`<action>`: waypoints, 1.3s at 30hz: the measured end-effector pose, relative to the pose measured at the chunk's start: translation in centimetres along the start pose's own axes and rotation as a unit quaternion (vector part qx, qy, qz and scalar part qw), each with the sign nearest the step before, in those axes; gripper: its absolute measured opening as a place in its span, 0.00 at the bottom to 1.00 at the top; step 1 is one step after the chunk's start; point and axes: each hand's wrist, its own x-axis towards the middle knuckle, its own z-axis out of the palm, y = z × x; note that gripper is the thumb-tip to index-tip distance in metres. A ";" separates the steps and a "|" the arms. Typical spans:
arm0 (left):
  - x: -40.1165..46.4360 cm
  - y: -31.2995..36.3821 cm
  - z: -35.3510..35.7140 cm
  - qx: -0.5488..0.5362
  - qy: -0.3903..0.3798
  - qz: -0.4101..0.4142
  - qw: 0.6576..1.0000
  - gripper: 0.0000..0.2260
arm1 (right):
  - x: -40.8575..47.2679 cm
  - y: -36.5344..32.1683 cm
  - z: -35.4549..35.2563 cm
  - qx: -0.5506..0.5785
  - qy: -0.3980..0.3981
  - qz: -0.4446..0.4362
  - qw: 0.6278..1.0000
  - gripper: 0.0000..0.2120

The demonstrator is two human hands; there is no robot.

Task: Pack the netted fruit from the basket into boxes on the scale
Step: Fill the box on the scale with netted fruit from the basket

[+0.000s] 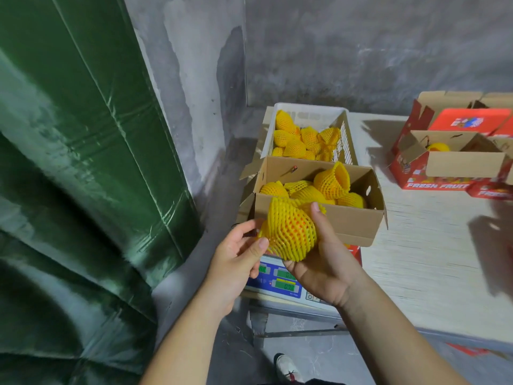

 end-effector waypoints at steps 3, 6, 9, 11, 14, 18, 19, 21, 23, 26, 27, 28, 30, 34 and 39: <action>0.2 -0.8 -0.1 0.100 -0.023 -0.013 0.995 0.17 | 0.5 0.5 0.1 0.045 0.005 0.006 0.999 0.34; 0.2 -1.1 0.6 0.134 -0.033 -0.016 0.990 0.11 | 0.6 0.8 0.0 0.032 -0.035 -0.001 0.999 0.32; 0.4 -1.1 1.3 0.139 -0.026 -0.011 0.990 0.07 | 0.8 0.4 0.1 -0.058 -0.069 -0.017 0.996 0.26; 0.4 -0.9 1.6 0.147 0.003 0.004 0.989 0.08 | 1.2 0.3 0.6 -0.149 -0.046 -0.058 0.986 0.26; 1.5 0.2 1.4 0.203 0.020 0.022 0.979 0.11 | 1.9 1.0 1.4 -0.183 -0.004 -0.106 0.977 0.27; 3.4 2.5 0.2 0.240 0.016 0.035 0.970 0.08 | 3.4 0.0 1.4 -0.104 0.031 -0.174 0.979 0.24; 3.4 3.0 -0.1 0.236 0.023 0.032 0.971 0.11 | 3.8 -0.9 1.6 -0.141 0.062 -0.215 0.964 0.24; 3.1 3.4 -0.3 0.222 0.031 0.018 0.974 0.14 | 4.8 -3.6 2.3 -0.286 0.134 -0.305 0.899 0.27; 2.6 3.5 -0.1 0.215 0.034 0.009 0.976 0.13 | 5.8 -6.9 3.0 -0.468 0.158 -0.339 0.800 0.31; 1.7 4.2 0.0 0.184 0.069 0.049 0.979 0.12 | 6.4 -10.2 3.8 -0.746 0.170 -0.244 0.596 0.29; 1.6 4.8 -0.1 0.176 0.084 0.068 0.978 0.13 | 6.2 -10.4 3.8 -0.772 0.176 -0.241 0.562 0.26; 1.5 5.5 -0.3 0.172 0.093 0.084 0.977 0.13 | 5.7 -10.1 3.9 -0.769 0.176 -0.252 0.561 0.24; 1.4 6.7 -0.7 0.185 0.094 0.101 0.973 0.12 | 4.7 -9.0 3.8 -0.745 0.151 -0.271 0.590 0.21; 1.2 7.3 -1.0 0.214 0.076 0.100 0.969 0.10 | 3.2 -6.7 3.5 -0.728 0.094 -0.252 0.630 0.19; 0.5 6.7 -1.1 0.202 0.068 0.087 0.973 0.10 | 1.5 -4.3 3.7 -0.714 0.039 -0.238 0.657 0.17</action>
